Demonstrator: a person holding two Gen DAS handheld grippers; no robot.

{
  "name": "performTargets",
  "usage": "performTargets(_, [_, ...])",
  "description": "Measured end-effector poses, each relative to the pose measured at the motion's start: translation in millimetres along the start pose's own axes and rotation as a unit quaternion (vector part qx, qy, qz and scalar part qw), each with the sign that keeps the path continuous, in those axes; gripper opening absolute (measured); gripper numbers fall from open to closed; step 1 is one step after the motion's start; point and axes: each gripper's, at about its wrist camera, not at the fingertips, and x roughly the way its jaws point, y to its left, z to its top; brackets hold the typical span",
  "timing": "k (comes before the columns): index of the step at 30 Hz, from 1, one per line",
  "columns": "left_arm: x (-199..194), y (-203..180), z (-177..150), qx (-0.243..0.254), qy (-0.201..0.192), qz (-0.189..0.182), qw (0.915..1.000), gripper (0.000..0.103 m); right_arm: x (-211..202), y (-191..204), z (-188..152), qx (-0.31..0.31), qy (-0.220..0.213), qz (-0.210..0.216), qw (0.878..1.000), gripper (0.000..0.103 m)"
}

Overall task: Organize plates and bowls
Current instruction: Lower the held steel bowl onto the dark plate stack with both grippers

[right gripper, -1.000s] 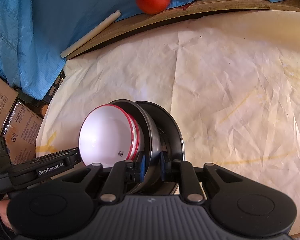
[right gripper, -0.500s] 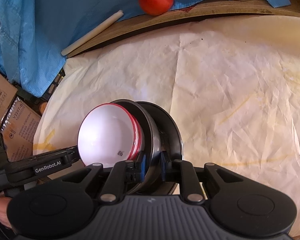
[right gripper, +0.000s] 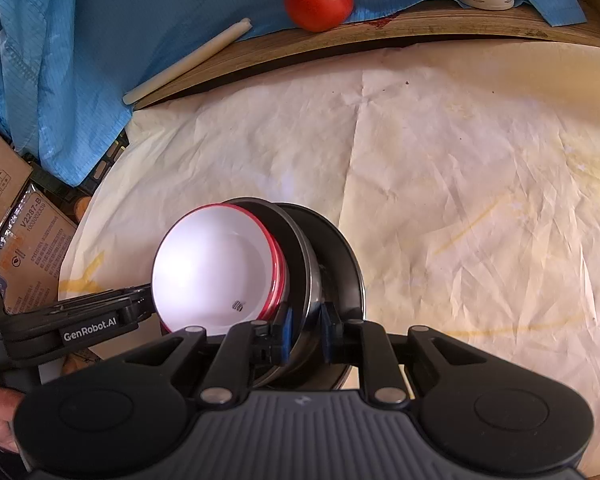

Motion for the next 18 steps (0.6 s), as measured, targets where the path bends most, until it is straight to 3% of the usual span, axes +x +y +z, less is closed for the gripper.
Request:
performTargets(7, [-1.5, 0.6, -0.4, -0.005, -0.001, 0.001, 1.0, 0.015, -0.8, -1.8, 0.6, -0.004, -0.001, 0.0, 1.0, 0.019])
performTargets(12, [-1.9, -2.1, -0.5, 0.0, -0.002, 0.006, 1.0, 0.015, -2.4, 0.3, -1.7, -0.014, -0.008, -0.014, 1.0, 0.027])
performTargets(18, [-3.0, -2.4, -0.3, 0.001, -0.004, 0.006, 1.0, 0.015, -3.1, 0.6, -3.1, -0.022, -0.014, -0.022, 0.999, 0.028])
